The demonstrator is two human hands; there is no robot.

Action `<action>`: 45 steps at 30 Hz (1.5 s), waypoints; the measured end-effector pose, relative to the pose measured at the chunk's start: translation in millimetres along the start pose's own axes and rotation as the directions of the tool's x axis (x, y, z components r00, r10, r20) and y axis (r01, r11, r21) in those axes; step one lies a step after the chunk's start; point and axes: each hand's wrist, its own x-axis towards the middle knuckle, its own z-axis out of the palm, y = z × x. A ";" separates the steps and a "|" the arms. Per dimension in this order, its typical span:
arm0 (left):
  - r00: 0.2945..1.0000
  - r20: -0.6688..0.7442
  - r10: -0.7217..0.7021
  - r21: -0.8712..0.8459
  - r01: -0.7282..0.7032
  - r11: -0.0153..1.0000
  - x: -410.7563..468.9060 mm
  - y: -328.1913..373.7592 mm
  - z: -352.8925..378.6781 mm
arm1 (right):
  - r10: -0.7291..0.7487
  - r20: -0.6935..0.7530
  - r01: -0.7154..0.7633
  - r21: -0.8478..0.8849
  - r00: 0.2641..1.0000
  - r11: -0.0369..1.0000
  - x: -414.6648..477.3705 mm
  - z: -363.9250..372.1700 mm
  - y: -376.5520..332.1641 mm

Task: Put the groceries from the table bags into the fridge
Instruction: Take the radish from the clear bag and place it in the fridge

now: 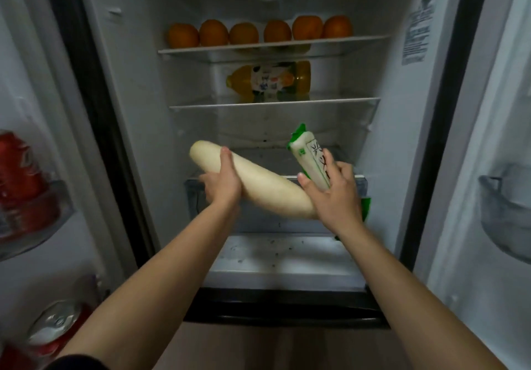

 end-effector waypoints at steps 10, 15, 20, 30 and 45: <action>0.980 0.083 -0.182 -0.248 0.197 0.949 84.8 8.9 59.5 | 0.035 -0.070 -0.054 -0.289 0.997 0.956 88.6 35.8 36.8; 0.961 0.152 -0.232 -0.294 0.268 0.918 124.8 9.5 81.1 | 0.043 0.098 0.022 -0.579 0.994 0.815 127.6 54.5 45.8; 0.956 0.124 -0.267 -0.263 0.291 0.920 157.9 7.3 100.0 | 0.101 0.199 0.065 -0.688 0.975 0.723 160.1 74.5 42.0; 0.919 0.214 -0.331 0.066 0.325 0.944 201.3 11.3 108.6 | 0.191 0.239 0.034 -0.702 0.952 0.711 190.4 104.5 46.6; 0.900 0.189 0.394 0.751 -0.391 0.533 201.2 -9.1 86.1 | 0.141 0.216 0.030 -0.636 0.966 0.771 196.0 118.5 63.3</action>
